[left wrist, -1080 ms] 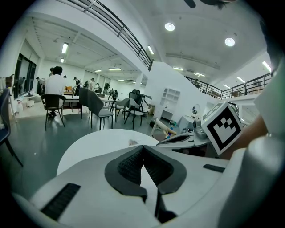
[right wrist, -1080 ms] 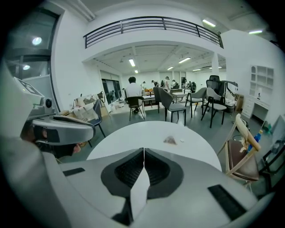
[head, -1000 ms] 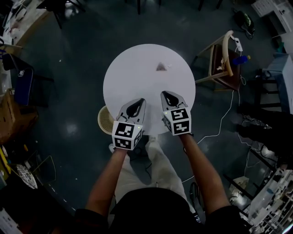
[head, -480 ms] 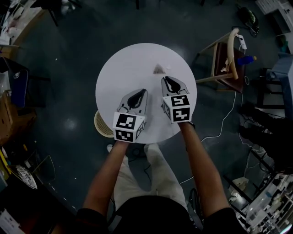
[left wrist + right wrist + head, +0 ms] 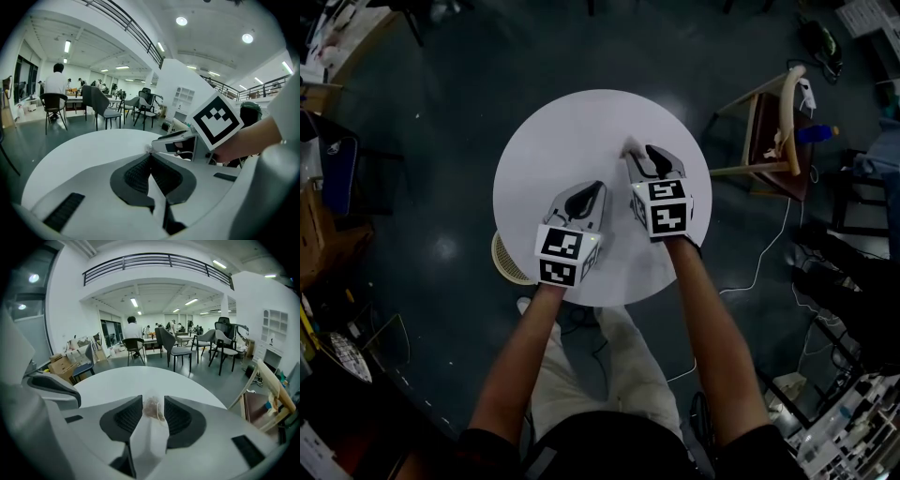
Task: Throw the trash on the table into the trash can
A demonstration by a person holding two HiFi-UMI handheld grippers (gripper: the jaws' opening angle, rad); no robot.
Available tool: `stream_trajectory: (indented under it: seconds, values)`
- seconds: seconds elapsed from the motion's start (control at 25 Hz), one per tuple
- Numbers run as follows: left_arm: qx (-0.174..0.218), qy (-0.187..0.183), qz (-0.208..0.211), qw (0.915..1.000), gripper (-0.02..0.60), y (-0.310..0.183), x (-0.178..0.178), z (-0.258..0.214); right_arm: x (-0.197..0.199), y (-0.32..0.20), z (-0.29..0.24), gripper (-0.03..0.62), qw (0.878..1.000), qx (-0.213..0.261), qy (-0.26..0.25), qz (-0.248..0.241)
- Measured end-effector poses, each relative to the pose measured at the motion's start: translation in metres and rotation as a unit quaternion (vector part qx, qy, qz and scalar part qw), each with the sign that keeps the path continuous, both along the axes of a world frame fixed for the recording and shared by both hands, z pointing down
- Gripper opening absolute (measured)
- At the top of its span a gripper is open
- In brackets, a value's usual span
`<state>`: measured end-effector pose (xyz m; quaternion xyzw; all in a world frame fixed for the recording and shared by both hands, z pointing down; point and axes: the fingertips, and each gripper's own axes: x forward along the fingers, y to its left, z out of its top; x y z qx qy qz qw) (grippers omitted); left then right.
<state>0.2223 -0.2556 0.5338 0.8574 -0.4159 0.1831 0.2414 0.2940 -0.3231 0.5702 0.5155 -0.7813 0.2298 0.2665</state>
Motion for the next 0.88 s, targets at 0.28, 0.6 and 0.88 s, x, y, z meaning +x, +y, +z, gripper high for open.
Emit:
stream_trajectory:
  seconds: [0.28,0.6,0.88]
  values:
    - [-0.018,0.003,-0.02,0.9996,0.014,-0.001,-0.012,0.02,-0.007,-0.001,0.018,0.116,1.0,-0.005,0.005,-0.001]
    - [-0.018,0.001,-0.012,0.9998,0.014,0.001,-0.006,0.019,-0.003,0.0,0.015,0.037,1.0,-0.006,0.0,0.004]
    - [-0.022,-0.004,-0.019,0.9996,0.014,0.012,-0.021,0.015,-0.008,0.013,0.004,0.029,1.0,-0.009,-0.001,0.005]
